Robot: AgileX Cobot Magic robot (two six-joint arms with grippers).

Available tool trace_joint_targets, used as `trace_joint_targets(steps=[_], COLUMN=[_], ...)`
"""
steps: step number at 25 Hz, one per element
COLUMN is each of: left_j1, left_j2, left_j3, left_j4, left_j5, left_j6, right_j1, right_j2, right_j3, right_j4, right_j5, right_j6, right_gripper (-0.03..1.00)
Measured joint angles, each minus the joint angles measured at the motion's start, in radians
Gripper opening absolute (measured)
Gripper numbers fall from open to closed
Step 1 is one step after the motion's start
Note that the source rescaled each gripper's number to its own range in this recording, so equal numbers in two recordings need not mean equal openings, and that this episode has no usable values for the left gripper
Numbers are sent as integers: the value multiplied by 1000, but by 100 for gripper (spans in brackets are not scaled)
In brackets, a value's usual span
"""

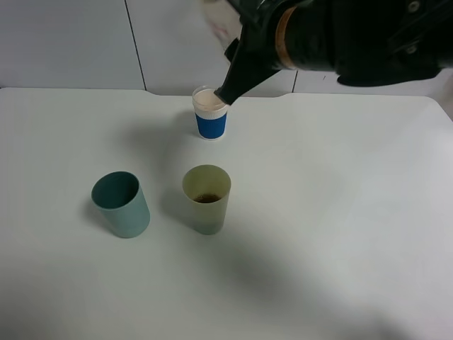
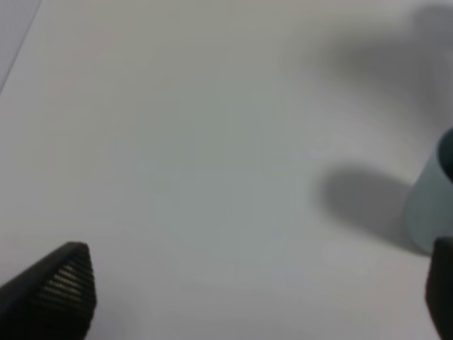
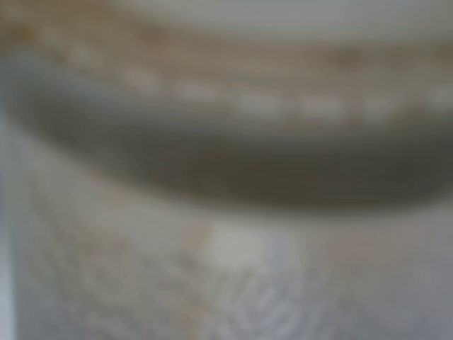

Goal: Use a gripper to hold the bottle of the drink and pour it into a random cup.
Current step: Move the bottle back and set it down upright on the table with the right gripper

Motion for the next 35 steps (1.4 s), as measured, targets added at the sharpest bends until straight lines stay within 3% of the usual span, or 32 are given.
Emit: trace_joint_targets(steps=[5,10,14,19,21,22,28,29,35], left_j1=[0,0,0,0,0,0,0,0,0], left_j2=[0,0,0,0,0,0,0,0,0], left_j3=[0,0,0,0,0,0,0,0,0], left_j4=[0,0,0,0,0,0,0,0,0], left_j5=[0,0,0,0,0,0,0,0,0], left_j6=[0,0,0,0,0,0,0,0,0], right_j1=[-53,-101,-153,-209,-231,-231,-307,-338,-431], right_j2=[-79,-129,-144,-145,-145,-145,-147,-147,-148], right_j3=[0,0,0,0,6,6,167,235,382], right_j4=[129,346,605,967,1076,1076,1255,1268,1272], right_j5=[-46,-47,-49,-66,-82,-82,-338,-439,-598], right_j6=[80,-20,-221,-568,-668,-668,-814,-821,-833], right_gripper=[0,0,0,0,0,0,0,0,0])
